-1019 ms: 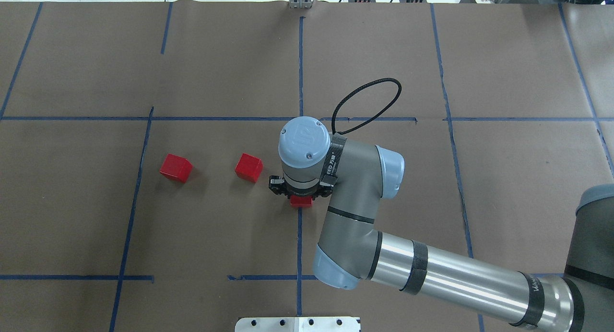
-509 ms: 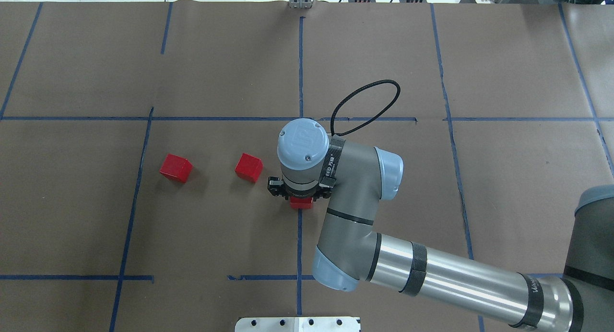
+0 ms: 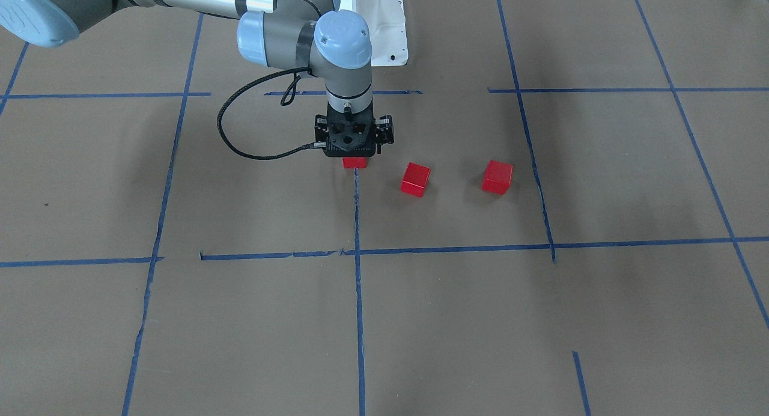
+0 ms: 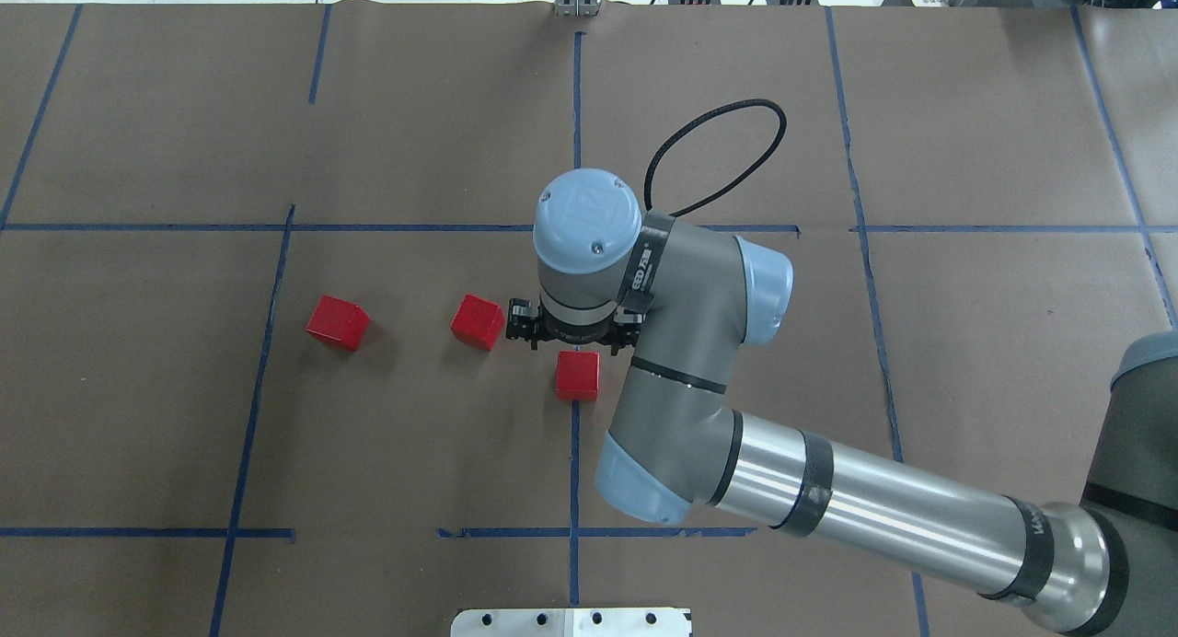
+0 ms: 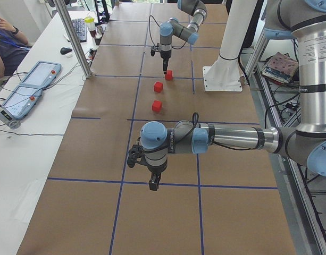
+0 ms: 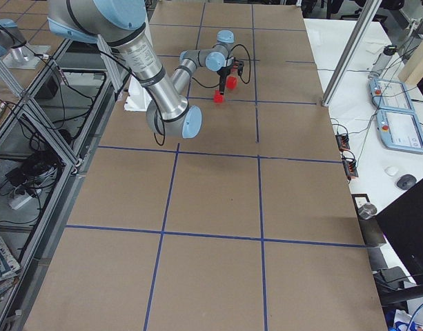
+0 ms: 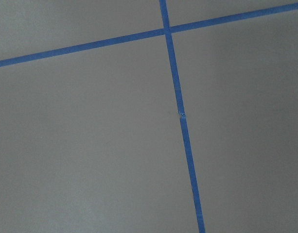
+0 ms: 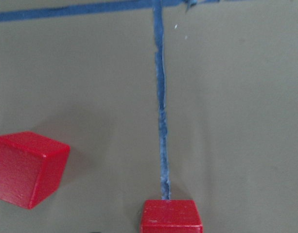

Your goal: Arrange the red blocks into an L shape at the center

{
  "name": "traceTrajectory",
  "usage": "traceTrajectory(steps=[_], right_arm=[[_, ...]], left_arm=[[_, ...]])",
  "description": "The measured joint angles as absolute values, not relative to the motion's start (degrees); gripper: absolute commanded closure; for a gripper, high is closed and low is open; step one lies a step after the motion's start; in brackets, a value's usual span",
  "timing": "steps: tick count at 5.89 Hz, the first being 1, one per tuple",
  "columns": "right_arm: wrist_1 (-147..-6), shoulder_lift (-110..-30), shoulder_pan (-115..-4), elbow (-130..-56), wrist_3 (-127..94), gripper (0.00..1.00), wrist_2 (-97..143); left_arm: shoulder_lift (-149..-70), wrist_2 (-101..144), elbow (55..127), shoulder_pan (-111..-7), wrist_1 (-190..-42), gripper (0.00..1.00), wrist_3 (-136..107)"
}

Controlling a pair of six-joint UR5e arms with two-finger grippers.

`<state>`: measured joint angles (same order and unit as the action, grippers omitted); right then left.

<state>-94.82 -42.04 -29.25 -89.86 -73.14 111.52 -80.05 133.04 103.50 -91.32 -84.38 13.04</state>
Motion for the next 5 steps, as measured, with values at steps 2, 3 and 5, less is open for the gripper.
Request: traceTrajectory(steps=[2, 3, 5], right_arm=[[-101.38, -43.62, -39.44, -93.17, -62.70, 0.00, 119.37], [-103.07, -47.45, -44.53, -94.11, -54.69, 0.00, 121.95], [-104.03, -59.47, -54.98, -98.54, -35.00, 0.00, 124.02]], left_arm=[[-80.22, 132.87, 105.12, -91.13, -84.37, 0.00, 12.97], [-80.74, 132.90, 105.58, -90.88, -84.46, 0.00, 12.85], [-84.39, 133.12, 105.55, -90.38, -87.07, 0.00, 12.70]])
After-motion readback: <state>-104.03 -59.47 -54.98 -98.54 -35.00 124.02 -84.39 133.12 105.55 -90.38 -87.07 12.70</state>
